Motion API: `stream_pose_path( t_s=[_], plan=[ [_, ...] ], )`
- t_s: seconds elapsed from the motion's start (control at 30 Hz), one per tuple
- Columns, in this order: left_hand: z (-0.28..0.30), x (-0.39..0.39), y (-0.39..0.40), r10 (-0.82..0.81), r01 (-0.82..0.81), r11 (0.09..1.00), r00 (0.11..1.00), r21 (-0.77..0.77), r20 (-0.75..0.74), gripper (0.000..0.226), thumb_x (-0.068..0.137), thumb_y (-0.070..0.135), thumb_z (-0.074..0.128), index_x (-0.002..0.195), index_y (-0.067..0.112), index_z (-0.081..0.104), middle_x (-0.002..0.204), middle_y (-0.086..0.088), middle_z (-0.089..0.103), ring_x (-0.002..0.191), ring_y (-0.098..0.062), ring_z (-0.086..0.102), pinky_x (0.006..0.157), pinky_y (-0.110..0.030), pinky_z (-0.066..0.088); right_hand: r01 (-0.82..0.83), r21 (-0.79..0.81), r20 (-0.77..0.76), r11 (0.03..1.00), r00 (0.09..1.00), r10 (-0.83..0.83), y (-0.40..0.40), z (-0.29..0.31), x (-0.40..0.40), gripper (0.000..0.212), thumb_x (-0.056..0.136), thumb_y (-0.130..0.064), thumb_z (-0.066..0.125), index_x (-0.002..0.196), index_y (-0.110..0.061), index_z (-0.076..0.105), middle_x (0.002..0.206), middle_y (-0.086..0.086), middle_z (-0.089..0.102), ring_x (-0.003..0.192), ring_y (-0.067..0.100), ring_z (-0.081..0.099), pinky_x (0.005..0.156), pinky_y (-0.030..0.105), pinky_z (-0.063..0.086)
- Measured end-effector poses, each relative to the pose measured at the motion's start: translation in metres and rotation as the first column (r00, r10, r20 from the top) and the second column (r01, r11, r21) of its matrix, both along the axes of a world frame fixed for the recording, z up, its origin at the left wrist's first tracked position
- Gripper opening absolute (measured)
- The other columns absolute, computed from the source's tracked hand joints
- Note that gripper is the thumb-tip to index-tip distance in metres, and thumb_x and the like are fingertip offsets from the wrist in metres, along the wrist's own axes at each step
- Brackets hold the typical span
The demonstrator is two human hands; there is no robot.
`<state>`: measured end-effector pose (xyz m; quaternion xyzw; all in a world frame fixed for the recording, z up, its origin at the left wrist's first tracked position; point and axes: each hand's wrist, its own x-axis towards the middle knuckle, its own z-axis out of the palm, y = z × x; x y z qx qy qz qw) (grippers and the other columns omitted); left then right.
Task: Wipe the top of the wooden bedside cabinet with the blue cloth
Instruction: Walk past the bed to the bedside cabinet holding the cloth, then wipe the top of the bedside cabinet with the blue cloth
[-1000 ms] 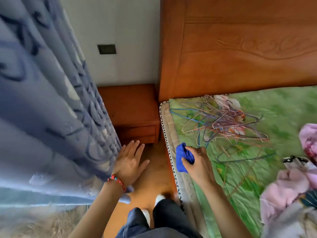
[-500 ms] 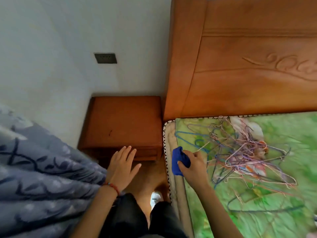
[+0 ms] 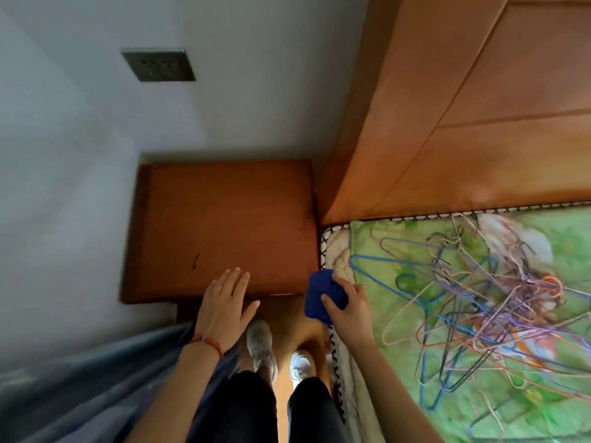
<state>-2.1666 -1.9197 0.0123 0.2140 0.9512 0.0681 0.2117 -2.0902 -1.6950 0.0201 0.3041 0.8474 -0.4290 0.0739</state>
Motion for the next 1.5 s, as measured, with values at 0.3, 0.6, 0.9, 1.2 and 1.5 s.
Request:
stream_pose_path(
  t_s=[0.3, 0.6, 0.9, 1.2, 1.5],
  plan=[
    [-0.084, -0.063, 0.005, -0.063, 0.063, 0.997, 0.998, 0.042, -0.004, 0.062, 0.086, 0.047, 0.034, 0.122, 0.002, 0.056, 0.124, -0.02, 0.057, 0.113, -0.037, 0.054, 0.088, -0.049, 0.042, 0.155, -0.111, 0.038, 0.982, 0.988, -0.152, -0.01, -0.087, -0.076, 0.042, 0.088, -0.023, 0.06, 0.128, -0.018, 0.047, 0.11, 0.002, 0.041, 0.099, 0.013, 0.045, 0.071, 0.008, 0.034],
    [-0.18, -0.08, 0.013, -0.069, 0.07, 0.997, 0.997, 0.034, -0.029, 0.061, 0.086, 0.047, 0.035, 0.129, 0.006, 0.048, 0.132, -0.021, 0.049, 0.118, -0.039, 0.049, 0.092, -0.051, 0.034, -0.018, 0.097, 0.043, 0.995, 0.999, 0.014, -0.008, -0.182, -0.101, 0.044, 0.091, -0.024, 0.054, 0.133, -0.015, 0.043, 0.12, 0.015, 0.042, 0.104, 0.028, 0.049, 0.081, 0.032, 0.044],
    [-0.224, -0.071, 0.008, -0.041, 0.043, 0.998, 0.997, 0.035, -0.065, 0.065, 0.083, 0.052, 0.036, 0.137, 0.015, 0.036, 0.144, -0.019, 0.034, 0.131, -0.035, 0.027, 0.105, -0.053, 0.02, -0.338, 0.637, 0.051, 0.693, 0.915, 0.399, 0.0, -0.225, -0.106, 0.047, 0.087, -0.046, 0.039, 0.129, -0.024, 0.044, 0.122, 0.014, 0.053, 0.104, 0.027, 0.041, 0.08, 0.043, 0.044],
    [-0.229, -0.068, 0.008, -0.011, 0.021, 0.996, 0.994, 0.089, -0.108, 0.064, 0.084, 0.051, 0.037, 0.138, 0.016, 0.034, 0.144, -0.019, 0.034, 0.131, -0.036, 0.027, 0.107, -0.052, 0.016, -0.125, 0.629, -0.016, 0.767, 0.985, 0.174, -0.033, -0.238, -0.065, 0.052, 0.094, -0.05, 0.028, 0.126, -0.013, 0.047, 0.115, 0.015, 0.044, 0.097, 0.028, 0.042, 0.076, 0.042, 0.048],
    [-0.237, -0.065, 0.007, -0.015, 0.03, 0.994, 0.989, 0.102, -0.15, 0.064, 0.085, 0.052, 0.037, 0.139, 0.017, 0.033, 0.145, -0.018, 0.032, 0.132, -0.035, 0.025, 0.108, -0.051, 0.013, 0.032, 0.631, -0.163, 0.775, 0.982, 0.092, -0.034, -0.252, -0.078, 0.046, 0.095, -0.044, 0.034, 0.127, -0.013, 0.046, 0.115, 0.014, 0.036, 0.096, 0.028, 0.042, 0.077, 0.043, 0.049]
  ],
)
